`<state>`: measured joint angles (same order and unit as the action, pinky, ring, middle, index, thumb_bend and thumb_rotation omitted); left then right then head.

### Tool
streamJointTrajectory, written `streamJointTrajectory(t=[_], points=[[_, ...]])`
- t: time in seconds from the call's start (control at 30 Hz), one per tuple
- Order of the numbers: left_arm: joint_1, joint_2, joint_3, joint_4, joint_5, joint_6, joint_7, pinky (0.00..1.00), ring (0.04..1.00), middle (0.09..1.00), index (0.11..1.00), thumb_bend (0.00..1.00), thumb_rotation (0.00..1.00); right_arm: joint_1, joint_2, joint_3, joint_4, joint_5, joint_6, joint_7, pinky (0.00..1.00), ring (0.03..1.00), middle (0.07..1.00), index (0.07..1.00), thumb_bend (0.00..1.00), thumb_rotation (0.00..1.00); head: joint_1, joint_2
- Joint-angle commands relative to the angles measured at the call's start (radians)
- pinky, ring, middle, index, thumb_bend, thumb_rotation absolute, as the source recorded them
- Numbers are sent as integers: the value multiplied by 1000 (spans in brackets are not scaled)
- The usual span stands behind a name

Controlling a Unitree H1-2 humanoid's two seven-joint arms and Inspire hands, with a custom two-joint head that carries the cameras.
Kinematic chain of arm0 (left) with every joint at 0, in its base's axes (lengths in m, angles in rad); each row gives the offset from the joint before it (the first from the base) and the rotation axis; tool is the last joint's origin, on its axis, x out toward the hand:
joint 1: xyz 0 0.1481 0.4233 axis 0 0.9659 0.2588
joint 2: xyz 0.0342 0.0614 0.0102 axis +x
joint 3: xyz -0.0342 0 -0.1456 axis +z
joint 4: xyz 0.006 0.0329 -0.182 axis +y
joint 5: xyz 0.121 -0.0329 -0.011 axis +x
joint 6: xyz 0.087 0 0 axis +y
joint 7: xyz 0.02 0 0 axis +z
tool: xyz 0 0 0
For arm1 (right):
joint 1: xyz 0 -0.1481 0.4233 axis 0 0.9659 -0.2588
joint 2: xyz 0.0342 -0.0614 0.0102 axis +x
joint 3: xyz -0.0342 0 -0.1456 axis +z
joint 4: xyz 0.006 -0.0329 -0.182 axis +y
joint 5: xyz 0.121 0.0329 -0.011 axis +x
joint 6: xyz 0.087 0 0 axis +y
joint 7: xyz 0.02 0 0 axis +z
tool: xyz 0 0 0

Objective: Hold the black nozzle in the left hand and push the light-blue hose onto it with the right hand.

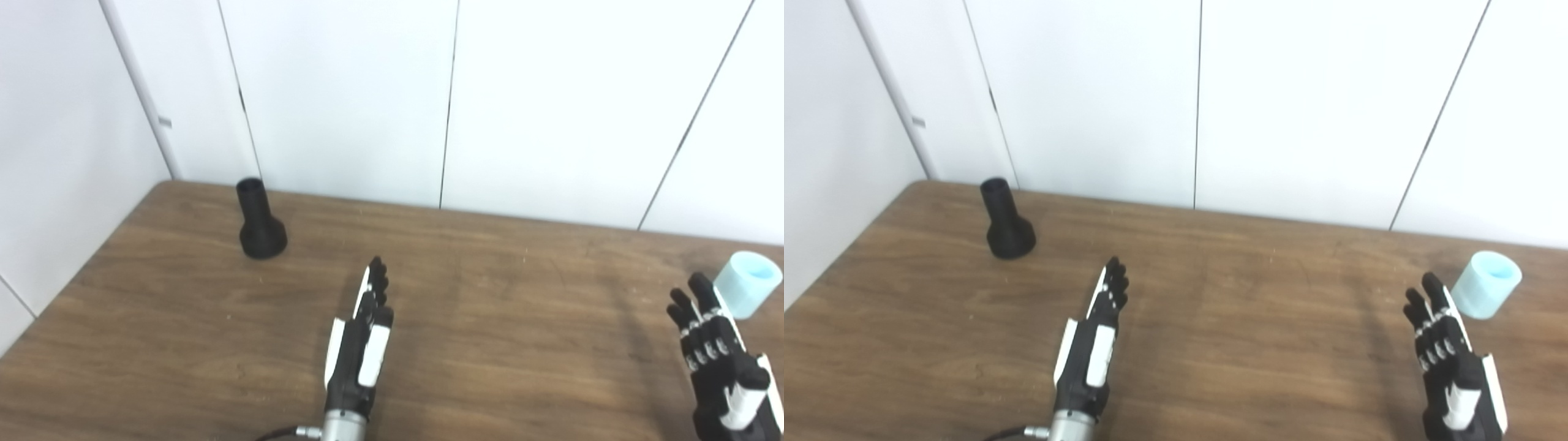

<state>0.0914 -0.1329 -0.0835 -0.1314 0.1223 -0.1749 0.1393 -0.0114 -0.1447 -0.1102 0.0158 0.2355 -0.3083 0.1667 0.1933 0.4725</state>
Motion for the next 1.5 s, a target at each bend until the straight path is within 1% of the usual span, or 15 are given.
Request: streamJointTrajectory(t=[0.0, 0.1, 0.23, 0.3, 0.33, 0.37, 0.43, 0.53, 0.7, 0.77, 0.9, 1.07, 1.13, 1.3, 1.47], points=[[20, 29, 21, 55, 3, -36, 0, 1000, 999, 1000, 989, 801, 1000, 47, 27, 16, 119, 0, -39, 15, 959, 963, 1000, 956, 743, 1000, 0, -4], [11, 36, 34, 57, -3, -40, 0, 1000, 1000, 1000, 988, 803, 1000, 45, 26, 17, 133, -1, -52, 17, 959, 963, 1000, 956, 743, 1000, -2, -10], [-4, 67, 73, 36, -32, -36, -5, 1000, 1000, 1000, 996, 812, 1000, 45, 24, 18, 143, -1, -58, 20, 958, 962, 1000, 961, 748, 1000, -5, -11], [-13, 78, 100, 33, -48, -43, 2, 1000, 1000, 1000, 999, 791, 961, 46, 23, 18, 143, -1, -59, 21, 958, 962, 1000, 961, 752, 1000, -7, -10], [-19, 81, 118, 37, -55, -52, 11, 1000, 1000, 1000, 991, 761, 867, 46, 24, 19, 142, -1, -59, 21, 958, 962, 1000, 961, 753, 1000, -7, -10], [-22, 81, 130, 41, -60, -58, 17, 1000, 1000, 1000, 984, 748, 812, 47, 24, 19, 142, -1, -60, 21, 957, 961, 1000, 961, 754, 1000, -7, -10], [-37, 68, 162, 56, -61, -80, 47, 1000, 1000, 1000, 973, 742, 760, 47, 24, 19, 141, -3, -59, 20, 957, 961, 1000, 961, 755, 1000, -7, -7], [-60, 53, 206, 73, -30, -105, 105, 1000, 1000, 1000, 960, 742, 724, 46, 25, 19, 140, -5, -57, 19, 957, 961, 1000, 959, 755, 1000, -7, -5], [-69, 56, 240, 79, -8, -106, 144, 1000, 1000, 999, 941, 724, 712, 46, 26, 19, 139, -8, -56, 18, 958, 962, 1000, 959, 755, 1000, -7, -4], [-76, 45, 262, 82, 18, -88, 186, 1000, 1000, 995, 936, 716, 719, 46, 27, 18, 135, -8, -55, 16, 958, 962, 1000, 959, 756, 1000, -7, -4], [-88, 32, 285, 89, 43, -70, 229, 1000, 1000, 1000, 954, 675, 744, 45, 28, 18, 134, -9, -54, 14, 958, 962, 1000, 956, 756, 1000, -7, -4], [-117, 28, 322, 102, 14, -30, 264, 1000, 1000, 1000, 998, 620, 758, 44, 31, 20, 131, -12, -54, 13, 958, 962, 1000, 956, 756, 1000, -6, -2], [-132, 40, 340, 115, 5, -26, 272, 1000, 1000, 1000, 1000, 646, 759, 44, 31, 19, 132, -10, -56, 14, 959, 962, 1000, 958, 756, 1000, -7, -2], [-166, 71, 361, 159, 27, -45, 301, 1000, 1000, 1000, 1000, 744, 604, 50, 33, 19, 119, -12, -54, 11, 959, 960, 1000, 954, 756, 1000, -10, 3], [-195, 110, 372, 199, 34, -42, 319, 1000, 1000, 1000, 1000, 768, 509, 51, 34, 20, 117, -13, -53, 9, 960, 959, 1000, 953, 756, 1000, -15, 6]])
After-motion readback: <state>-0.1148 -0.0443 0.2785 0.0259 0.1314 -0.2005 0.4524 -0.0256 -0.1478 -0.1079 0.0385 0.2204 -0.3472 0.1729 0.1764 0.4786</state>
